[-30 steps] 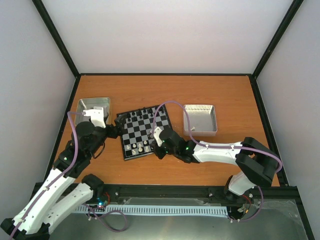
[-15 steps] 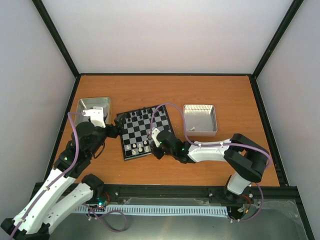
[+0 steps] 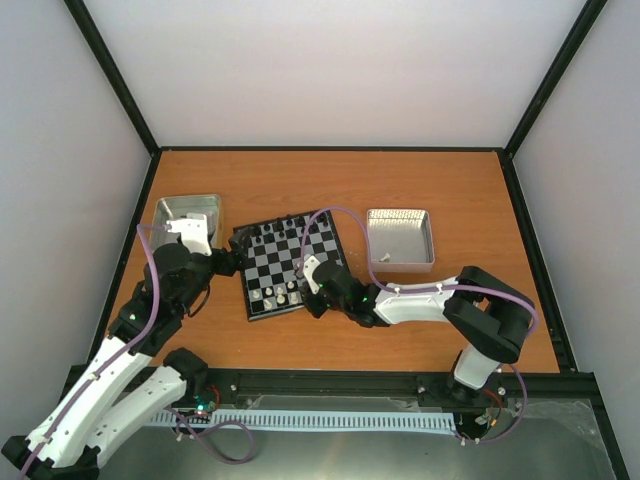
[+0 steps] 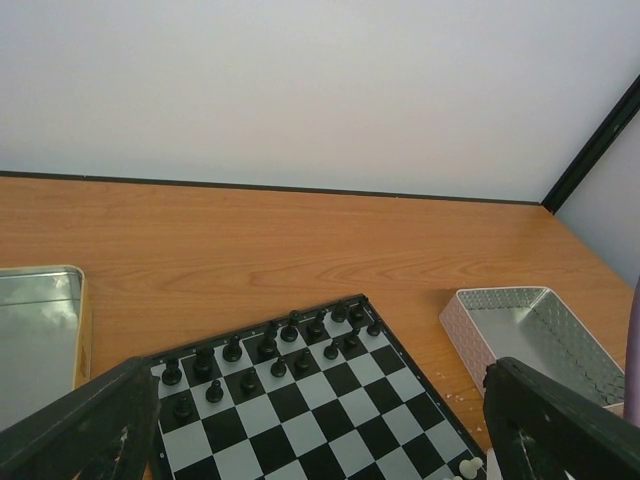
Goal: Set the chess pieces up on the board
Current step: Place the chess piece on the chessboard.
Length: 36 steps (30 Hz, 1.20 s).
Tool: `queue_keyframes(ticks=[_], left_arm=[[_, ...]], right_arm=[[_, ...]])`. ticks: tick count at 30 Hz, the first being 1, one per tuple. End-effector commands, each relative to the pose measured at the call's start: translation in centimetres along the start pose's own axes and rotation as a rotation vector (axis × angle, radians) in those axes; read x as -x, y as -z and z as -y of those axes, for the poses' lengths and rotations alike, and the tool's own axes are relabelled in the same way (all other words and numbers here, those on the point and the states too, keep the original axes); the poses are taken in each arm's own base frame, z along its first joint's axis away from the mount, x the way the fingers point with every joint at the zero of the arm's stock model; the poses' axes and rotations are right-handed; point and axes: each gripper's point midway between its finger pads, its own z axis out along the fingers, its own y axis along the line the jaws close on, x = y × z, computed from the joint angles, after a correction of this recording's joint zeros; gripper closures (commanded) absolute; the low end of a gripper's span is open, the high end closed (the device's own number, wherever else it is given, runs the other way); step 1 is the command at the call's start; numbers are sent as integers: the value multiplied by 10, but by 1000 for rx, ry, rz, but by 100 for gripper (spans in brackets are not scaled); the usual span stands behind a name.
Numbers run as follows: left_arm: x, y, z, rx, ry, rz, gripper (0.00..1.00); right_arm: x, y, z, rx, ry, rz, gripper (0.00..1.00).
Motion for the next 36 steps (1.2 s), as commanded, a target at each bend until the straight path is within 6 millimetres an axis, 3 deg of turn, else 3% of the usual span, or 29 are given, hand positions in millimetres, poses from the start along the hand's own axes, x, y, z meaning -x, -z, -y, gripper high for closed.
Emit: queue_keyframes(ticks=[1,21,32,36], left_arm=[[7,-1,-1,10,-14,27,10],[6,-2,-1,8,-9,23,11],[9,0,-2,12,-12,34,11],[10,1,-3,21,-15,39,10]], right_arm=[[0,-2,-1,-6,-7,10,89],[-10,-5,2,-26,-39,-21,84],[59,38,11,-85,-81,113,59],[79,57,18,-103,-122,145,57]])
